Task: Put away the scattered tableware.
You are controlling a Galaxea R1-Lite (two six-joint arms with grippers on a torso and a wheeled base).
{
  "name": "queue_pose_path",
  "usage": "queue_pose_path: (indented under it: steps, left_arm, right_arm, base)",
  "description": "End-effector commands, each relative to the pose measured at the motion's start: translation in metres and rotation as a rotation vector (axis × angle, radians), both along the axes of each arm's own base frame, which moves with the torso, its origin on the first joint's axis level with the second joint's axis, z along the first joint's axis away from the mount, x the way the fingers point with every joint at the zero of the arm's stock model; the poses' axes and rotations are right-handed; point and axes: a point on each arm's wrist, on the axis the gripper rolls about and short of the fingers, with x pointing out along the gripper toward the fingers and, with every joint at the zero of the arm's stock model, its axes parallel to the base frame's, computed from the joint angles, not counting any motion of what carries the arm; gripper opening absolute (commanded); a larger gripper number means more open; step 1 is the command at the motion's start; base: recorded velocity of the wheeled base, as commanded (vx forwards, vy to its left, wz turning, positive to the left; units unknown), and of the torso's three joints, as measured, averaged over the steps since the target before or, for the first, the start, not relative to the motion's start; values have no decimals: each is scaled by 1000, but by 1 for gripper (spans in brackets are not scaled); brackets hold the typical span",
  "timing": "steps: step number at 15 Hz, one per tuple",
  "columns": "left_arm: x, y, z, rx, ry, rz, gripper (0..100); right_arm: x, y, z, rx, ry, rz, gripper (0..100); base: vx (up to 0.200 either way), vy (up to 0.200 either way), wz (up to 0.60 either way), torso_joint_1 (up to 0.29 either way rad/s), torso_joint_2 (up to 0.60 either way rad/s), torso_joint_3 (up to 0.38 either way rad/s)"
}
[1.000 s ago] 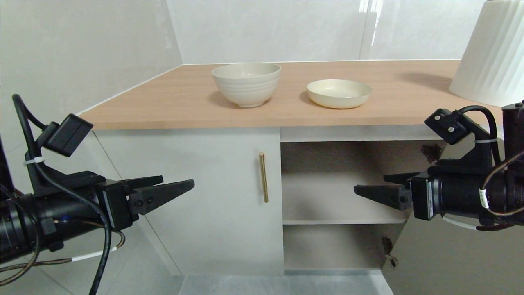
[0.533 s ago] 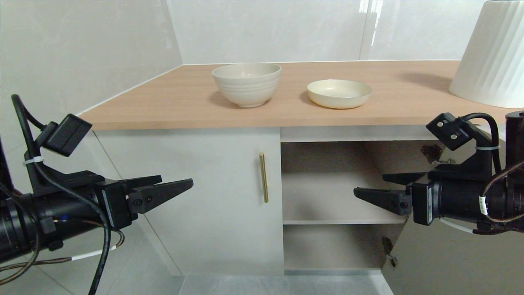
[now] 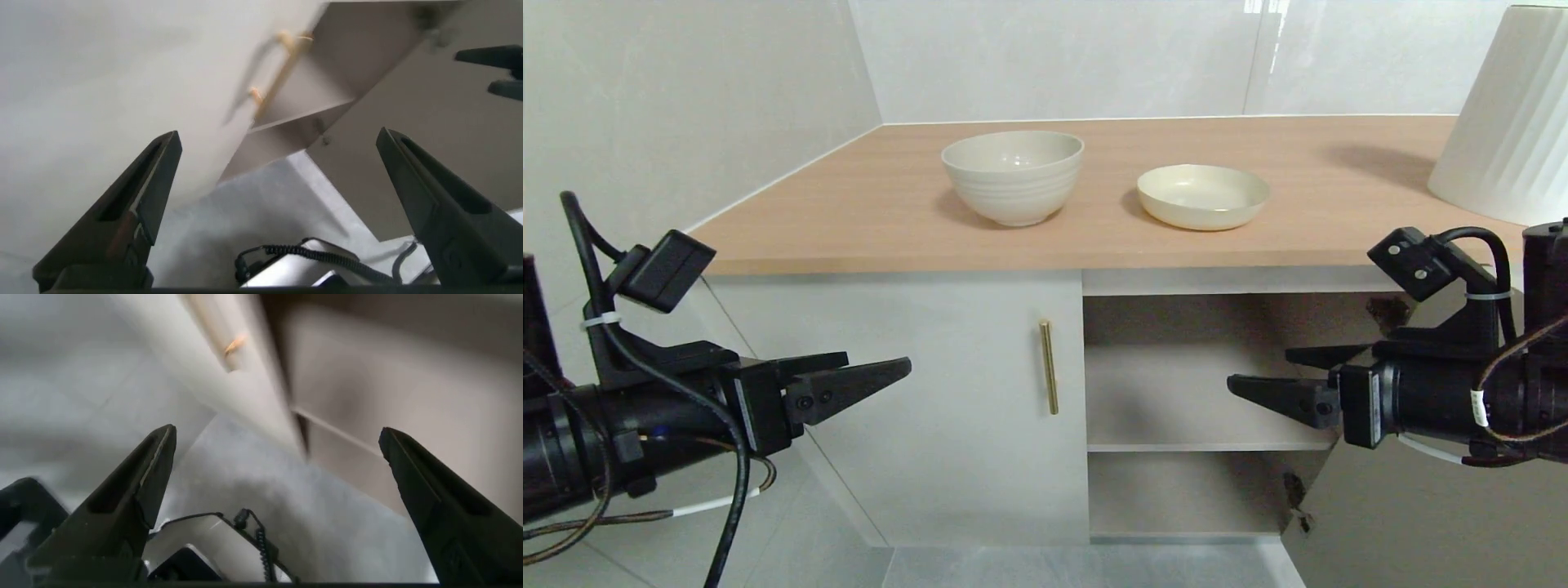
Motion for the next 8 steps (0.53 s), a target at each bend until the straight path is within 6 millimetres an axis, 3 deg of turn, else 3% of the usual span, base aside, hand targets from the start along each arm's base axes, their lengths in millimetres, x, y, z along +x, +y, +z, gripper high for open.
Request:
queue_pose_path:
  steps: [1, 8]
  left_arm:
    - [1, 0, 0, -1, -1, 0, 100]
    - [1, -1, -1, -1, 4, -2, 100]
  right_arm:
    - [0, 1, 0, 1, -3, 2, 100]
    - [0, 1, -2, -3, 3, 3, 100]
  base:
    - [0, 0, 0, 144, -564, -325]
    - [0, 0, 0, 147, -496, -302]
